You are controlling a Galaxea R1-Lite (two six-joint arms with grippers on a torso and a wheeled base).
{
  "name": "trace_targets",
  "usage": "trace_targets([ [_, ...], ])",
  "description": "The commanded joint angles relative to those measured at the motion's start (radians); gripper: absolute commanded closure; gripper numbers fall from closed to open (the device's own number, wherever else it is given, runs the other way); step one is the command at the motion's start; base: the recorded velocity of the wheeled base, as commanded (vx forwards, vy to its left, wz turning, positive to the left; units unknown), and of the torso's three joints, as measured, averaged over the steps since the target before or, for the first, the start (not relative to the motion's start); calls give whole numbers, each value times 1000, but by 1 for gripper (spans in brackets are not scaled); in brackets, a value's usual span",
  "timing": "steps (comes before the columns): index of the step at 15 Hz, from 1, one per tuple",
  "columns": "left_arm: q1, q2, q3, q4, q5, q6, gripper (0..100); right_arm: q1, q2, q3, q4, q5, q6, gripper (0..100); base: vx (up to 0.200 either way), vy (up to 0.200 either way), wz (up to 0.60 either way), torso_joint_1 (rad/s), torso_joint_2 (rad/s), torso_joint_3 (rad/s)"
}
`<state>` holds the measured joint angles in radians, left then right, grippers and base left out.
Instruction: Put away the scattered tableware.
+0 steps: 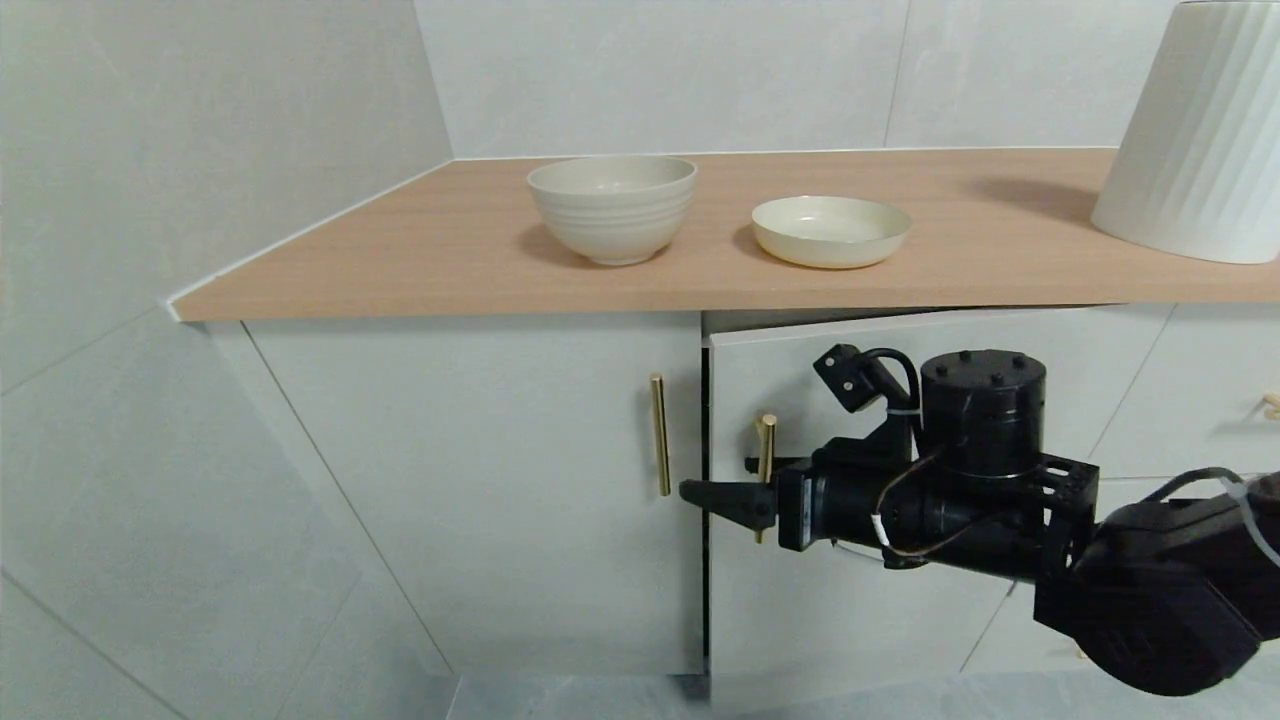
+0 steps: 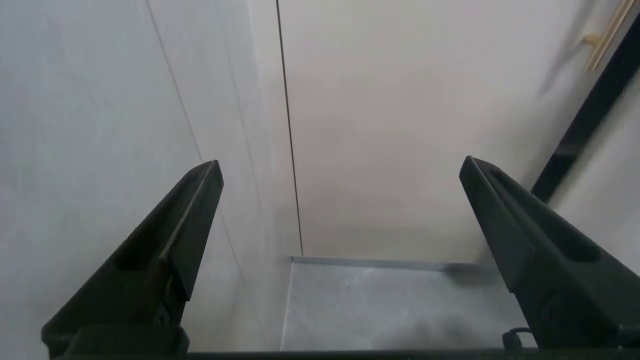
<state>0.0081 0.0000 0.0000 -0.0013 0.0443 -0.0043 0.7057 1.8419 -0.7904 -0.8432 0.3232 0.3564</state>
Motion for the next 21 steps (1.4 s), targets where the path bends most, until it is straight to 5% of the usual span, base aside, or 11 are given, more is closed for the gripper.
trace_targets([
  [1, 1, 0, 0, 0, 0, 0, 0, 44, -90, 77, -7, 8, 0, 0, 0, 0, 0, 0, 0, 0],
  [12, 1, 0, -5, -13, 5, 0, 0, 124, -153, 336, -198, 7, 1, 0, 0, 0, 0, 0, 0, 0],
  [14, -3, 8, -95, -39, -50, 4, 0, 124, -155, 370, -226, 7, 1, 0, 0, 0, 0, 0, 0, 0],
  [15, -7, 83, -255, 37, -167, 9, 0, 124, -151, 402, -238, 7, 0, 0, 0, 0, 0, 0, 0, 0],
  [16, -7, 138, -342, 76, -201, 9, 0, 124, -155, 412, -240, 7, 1, 0, 0, 0, 0, 0, 0, 0],
  [21, -8, 703, -698, 103, -396, 4, 0, 124, -176, 424, -252, 8, 1, 0, 0, 0, 0, 0, 0, 0],
])
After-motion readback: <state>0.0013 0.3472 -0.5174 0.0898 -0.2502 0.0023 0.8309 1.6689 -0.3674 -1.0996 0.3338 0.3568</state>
